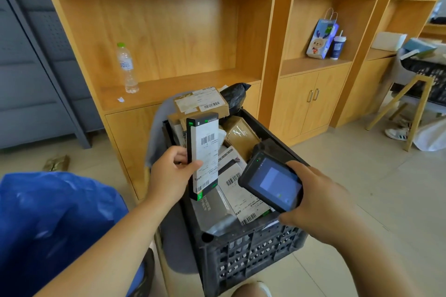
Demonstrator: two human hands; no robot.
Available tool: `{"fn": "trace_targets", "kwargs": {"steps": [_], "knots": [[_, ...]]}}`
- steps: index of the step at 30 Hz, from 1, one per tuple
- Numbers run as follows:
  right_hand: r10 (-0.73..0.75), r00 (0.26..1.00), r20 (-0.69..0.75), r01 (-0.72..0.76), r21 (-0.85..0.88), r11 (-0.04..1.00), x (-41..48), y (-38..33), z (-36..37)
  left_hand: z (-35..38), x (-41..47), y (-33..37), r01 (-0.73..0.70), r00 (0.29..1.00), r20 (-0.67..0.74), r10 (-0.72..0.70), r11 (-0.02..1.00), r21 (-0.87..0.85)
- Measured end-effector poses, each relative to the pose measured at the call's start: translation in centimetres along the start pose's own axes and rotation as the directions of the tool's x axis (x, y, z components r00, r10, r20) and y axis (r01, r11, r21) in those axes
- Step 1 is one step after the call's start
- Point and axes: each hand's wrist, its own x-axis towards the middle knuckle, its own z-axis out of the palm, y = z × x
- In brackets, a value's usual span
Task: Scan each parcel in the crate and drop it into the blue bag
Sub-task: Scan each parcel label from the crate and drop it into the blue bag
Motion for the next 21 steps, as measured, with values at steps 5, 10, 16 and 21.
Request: {"fn": "trace_targets", "kwargs": {"steps": [5,10,16,21], "knots": [[-0.016,1.000,-0.010,0.015,-0.021,1.000,-0.2,-0.6,-0.3,-0.9,-0.5,0.1,-0.015,1.000,-0.026,0.015,1.000,-0.010],[-0.021,0.999,-0.024,0.020,-0.030,0.999,-0.6,-1.1,-0.4,-1.7,-1.0,0.1,-0.024,0.999,-0.034,0.023,1.000,-0.015],[-0.042,0.996,-0.076,0.043,0.013,0.999,-1.0,-2.4,0.1,-3.8,-2.7,0.0,-0.002,0.999,-0.040,-0.002,0.994,-0.108],[-0.128,0.988,-0.089,0.135,0.076,0.988,-0.5,-5.4,1.3,-8.0,-5.7,-1.2,-0.006,0.993,-0.115,-0.015,0.983,-0.182]]}}
